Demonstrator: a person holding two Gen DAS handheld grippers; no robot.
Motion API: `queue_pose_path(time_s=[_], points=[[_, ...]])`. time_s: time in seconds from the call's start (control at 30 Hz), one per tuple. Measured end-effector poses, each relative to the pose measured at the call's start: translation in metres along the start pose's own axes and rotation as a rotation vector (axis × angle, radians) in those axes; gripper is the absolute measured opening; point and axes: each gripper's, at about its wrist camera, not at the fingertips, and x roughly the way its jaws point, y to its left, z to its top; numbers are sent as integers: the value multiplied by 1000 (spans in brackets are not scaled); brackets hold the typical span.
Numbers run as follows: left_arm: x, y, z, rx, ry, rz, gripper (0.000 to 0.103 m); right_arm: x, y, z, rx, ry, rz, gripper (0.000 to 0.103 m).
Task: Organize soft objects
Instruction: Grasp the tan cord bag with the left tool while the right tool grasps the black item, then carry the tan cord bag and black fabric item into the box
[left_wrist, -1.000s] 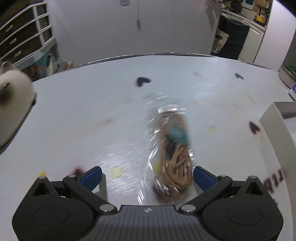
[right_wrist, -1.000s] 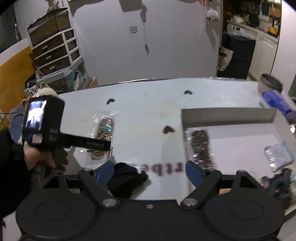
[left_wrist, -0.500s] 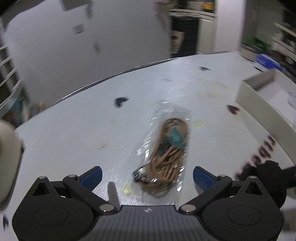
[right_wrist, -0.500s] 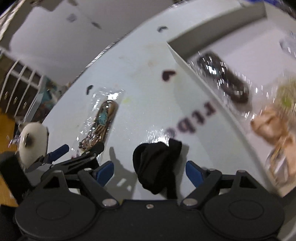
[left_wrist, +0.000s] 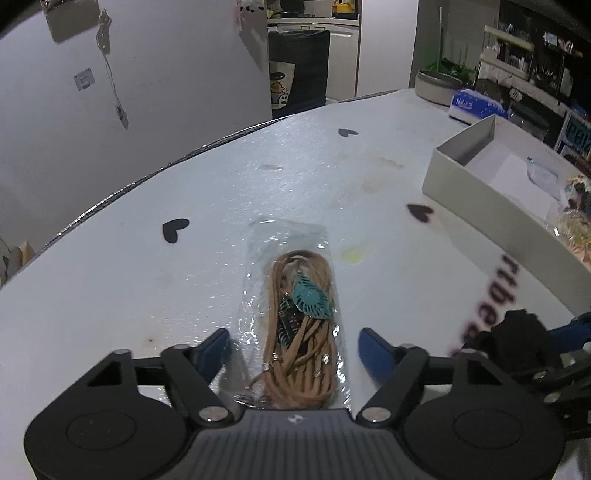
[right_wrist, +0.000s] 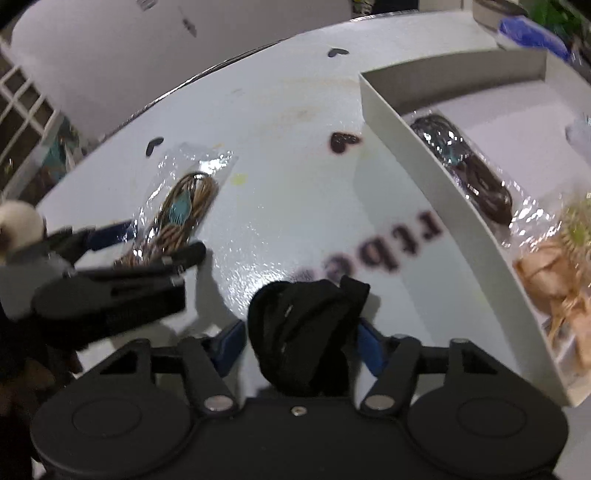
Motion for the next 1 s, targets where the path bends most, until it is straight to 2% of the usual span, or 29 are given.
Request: queue_pose_path(time_s=[0.1,0.17,0.2,0.23,0.43,0.57,1.0], points=[[-2,-2,2,-18,4,-5,57,1,-1,-2,-32,-1,-17,44],[-3,-5,4,-31,15,-1,45,0,-6,-2,-42,-1,-23,30],[-3,-5,5,-34,17,0,42,-1,-8,-2,-43,1,-18,27],[-4,-6,5,-43,19,3,35,-1,-11,-3,-49,5,-10,24],[-15,-7,-2,-140,30,14,28,-8,-17,-6,-97,8,2,23],[-30,-11,-10,-186,25,43,26,-19,-19,-7,-127,-22,22,23],[-112,-40,-7,-351,-84,90,26,-77,-29,-2,-207,-150,107,23]])
